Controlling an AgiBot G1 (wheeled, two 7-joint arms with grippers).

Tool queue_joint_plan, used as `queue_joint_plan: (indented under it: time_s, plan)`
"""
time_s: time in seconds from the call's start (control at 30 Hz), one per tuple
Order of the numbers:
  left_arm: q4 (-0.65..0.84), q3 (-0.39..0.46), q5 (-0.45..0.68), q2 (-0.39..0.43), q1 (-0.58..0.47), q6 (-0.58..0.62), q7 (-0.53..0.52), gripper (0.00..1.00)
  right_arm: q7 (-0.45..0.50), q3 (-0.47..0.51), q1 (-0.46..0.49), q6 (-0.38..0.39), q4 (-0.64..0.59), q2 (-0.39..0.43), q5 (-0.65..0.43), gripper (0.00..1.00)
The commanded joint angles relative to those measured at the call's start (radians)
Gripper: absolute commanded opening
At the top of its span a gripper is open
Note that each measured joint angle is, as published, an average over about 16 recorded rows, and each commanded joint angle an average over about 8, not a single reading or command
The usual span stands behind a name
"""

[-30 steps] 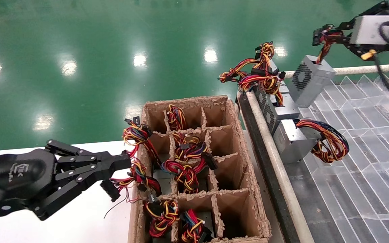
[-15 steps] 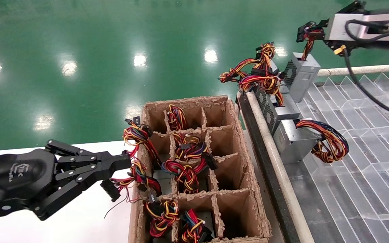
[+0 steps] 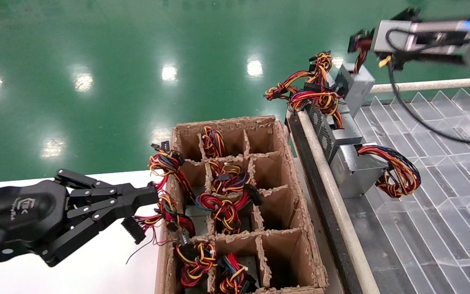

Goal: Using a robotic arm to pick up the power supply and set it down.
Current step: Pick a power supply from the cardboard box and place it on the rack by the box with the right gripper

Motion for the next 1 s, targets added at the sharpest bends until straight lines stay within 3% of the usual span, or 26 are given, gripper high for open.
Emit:
queue_joint_plan:
  time_s: [0.03, 0.33, 0.5, 0.57, 0.7, 0.8, 0.83, 1.0]
  plan:
    - [0.000, 0.000, 0.000, 0.000, 0.000, 0.000, 0.000, 0.00, -0.004, 0.000, -0.008, 0.012, -0.019, -0.010, -0.001, 0.00]
    - [0.000, 0.000, 0.000, 0.000, 0.000, 0.000, 0.000, 0.00, 0.002, 0.024, -0.041, 0.130, -0.042, -0.043, 0.034, 0.00]
    - [0.000, 0.000, 0.000, 0.000, 0.000, 0.000, 0.000, 0.00, 0.007, 0.030, -0.049, 0.125, -0.048, -0.057, 0.043, 0.12]
    - [0.000, 0.000, 0.000, 0.000, 0.000, 0.000, 0.000, 0.00, 0.010, 0.034, -0.049, 0.119, -0.048, -0.059, 0.047, 0.25]
    - [0.000, 0.000, 0.000, 0.000, 0.000, 0.000, 0.000, 0.00, 0.018, 0.043, -0.047, 0.104, -0.049, -0.058, 0.061, 0.69]
    - [0.000, 0.000, 0.000, 0.000, 0.000, 0.000, 0.000, 0.00, 0.026, 0.050, -0.044, 0.094, -0.053, -0.055, 0.071, 0.96]
    - [0.000, 0.000, 0.000, 0.000, 0.000, 0.000, 0.000, 0.00, 0.030, 0.053, -0.044, 0.091, -0.054, -0.053, 0.075, 1.00]
    - [0.000, 0.000, 0.000, 0.000, 0.000, 0.000, 0.000, 0.00, 0.046, 0.063, -0.041, 0.073, -0.058, -0.045, 0.090, 1.00]
